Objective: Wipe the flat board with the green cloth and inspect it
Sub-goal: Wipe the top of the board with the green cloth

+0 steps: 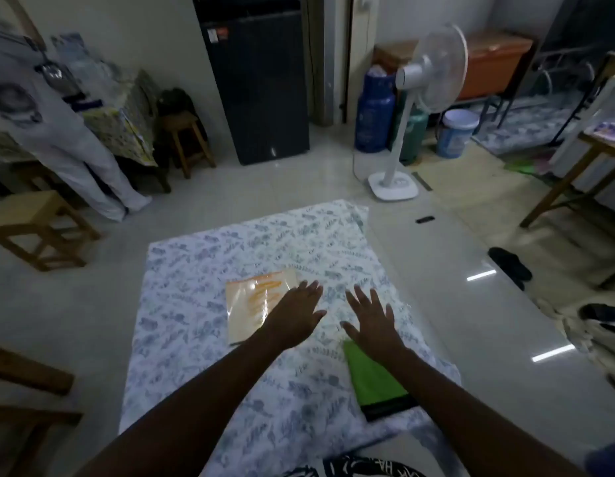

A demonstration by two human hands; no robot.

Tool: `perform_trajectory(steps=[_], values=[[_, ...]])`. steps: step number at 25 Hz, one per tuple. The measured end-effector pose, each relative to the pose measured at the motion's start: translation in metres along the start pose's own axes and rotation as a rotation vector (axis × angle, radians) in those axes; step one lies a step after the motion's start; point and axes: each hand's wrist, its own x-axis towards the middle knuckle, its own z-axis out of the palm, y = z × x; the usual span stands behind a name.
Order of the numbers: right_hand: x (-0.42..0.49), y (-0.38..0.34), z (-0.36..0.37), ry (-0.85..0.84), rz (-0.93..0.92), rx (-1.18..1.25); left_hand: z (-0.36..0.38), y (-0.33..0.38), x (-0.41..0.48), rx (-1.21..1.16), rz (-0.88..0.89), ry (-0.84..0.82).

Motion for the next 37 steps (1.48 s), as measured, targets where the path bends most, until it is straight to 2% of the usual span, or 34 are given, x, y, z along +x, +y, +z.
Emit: perform_trajectory(steps=[5, 8, 11, 18, 22, 24, 27, 31, 37], values=[[-0.046, 0.039, 0.076, -0.192, 0.207, -0.076, 0.065, 0.021, -0.025, 0.008, 0.037, -0.204], [-0.057, 0.046, 0.084, -0.142, 0.245, -0.111, 0.09, 0.021, -0.034, -0.024, 0.033, -0.267], [-0.054, 0.046, 0.084, -0.107, 0.19, -0.057, 0.105, 0.015, -0.042, -0.049, 0.005, -0.302], [-0.03, 0.055, 0.091, 0.077, 0.08, 0.111, 0.113, -0.009, -0.05, -0.086, -0.063, -0.258], [0.009, 0.015, 0.074, 0.302, 0.01, 0.248, 0.094, -0.037, -0.051, -0.162, -0.177, -0.138], [0.043, -0.017, 0.071, 0.344, -0.026, 0.304, 0.09, -0.062, -0.051, -0.156, -0.217, -0.123], [0.098, -0.06, 0.075, 0.337, -0.082, 0.339, 0.087, -0.104, -0.054, -0.158, -0.374, -0.077], [0.156, -0.098, 0.088, 0.246, -0.064, 0.313, 0.093, -0.15, -0.053, -0.172, -0.525, -0.028], [0.176, -0.098, 0.132, 0.038, -0.184, -0.143, 0.124, -0.174, -0.055, -0.173, -0.502, 0.056]])
